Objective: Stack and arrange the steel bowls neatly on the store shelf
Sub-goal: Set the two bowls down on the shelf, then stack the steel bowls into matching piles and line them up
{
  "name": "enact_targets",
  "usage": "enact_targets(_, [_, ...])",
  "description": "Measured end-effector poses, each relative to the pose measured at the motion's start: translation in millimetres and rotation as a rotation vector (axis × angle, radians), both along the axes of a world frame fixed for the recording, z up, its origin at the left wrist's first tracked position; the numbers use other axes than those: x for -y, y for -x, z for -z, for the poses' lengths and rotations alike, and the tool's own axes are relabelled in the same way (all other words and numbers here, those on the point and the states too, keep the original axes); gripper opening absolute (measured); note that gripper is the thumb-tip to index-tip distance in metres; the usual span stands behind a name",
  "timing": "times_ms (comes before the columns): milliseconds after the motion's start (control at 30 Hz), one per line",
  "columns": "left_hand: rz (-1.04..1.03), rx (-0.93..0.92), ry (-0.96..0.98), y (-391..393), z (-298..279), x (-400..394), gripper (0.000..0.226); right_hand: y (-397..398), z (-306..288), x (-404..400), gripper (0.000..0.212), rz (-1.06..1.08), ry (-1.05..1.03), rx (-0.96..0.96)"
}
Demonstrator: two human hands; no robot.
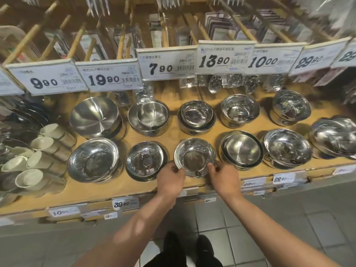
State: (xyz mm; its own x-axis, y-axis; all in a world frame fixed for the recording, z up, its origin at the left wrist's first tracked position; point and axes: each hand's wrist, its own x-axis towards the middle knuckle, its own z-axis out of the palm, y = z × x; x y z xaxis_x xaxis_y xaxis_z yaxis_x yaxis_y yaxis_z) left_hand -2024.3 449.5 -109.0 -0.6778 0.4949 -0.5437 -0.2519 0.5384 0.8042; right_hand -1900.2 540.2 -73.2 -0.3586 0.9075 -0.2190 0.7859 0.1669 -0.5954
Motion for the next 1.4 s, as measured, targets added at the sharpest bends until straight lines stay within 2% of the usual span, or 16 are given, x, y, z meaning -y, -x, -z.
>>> enact_targets(133, [0.043,-0.042,0.033,1,-3,-3,0.005,2,-1,-4,0.027,0.022,0.042,-0.068])
enact_targets(433, [0.069,-0.066,0.020,5,-2,-5,0.011,0,8,-13,0.021,-0.004,-0.035,-0.030])
enact_targets(567, [0.051,-0.068,-0.001,2,-3,-6,0.018,-2,8,-13,0.020,0.008,-0.007,-0.074])
enact_targets(733, [0.051,-0.035,-0.033,-1,-12,0,0.014,-4,4,-13,0.020,0.004,0.044,-0.100])
enact_targets(900, [0.092,-0.098,-0.037,-6,-30,30,0.001,-23,-16,-6,0.024,-0.031,0.080,-0.125])
enact_targets(1067, [0.150,-0.154,0.010,8,-58,73,0.009,-40,-50,4,0.011,-0.064,0.185,-0.271])
enact_targets(1200, [0.026,-0.138,-0.037,35,-83,100,0.012,-38,-75,7,0.012,-0.075,0.294,-0.384])
enact_targets(1400, [-0.118,-0.105,-0.090,70,-97,131,0.016,-26,-82,15,0.013,-0.069,0.356,-0.445])
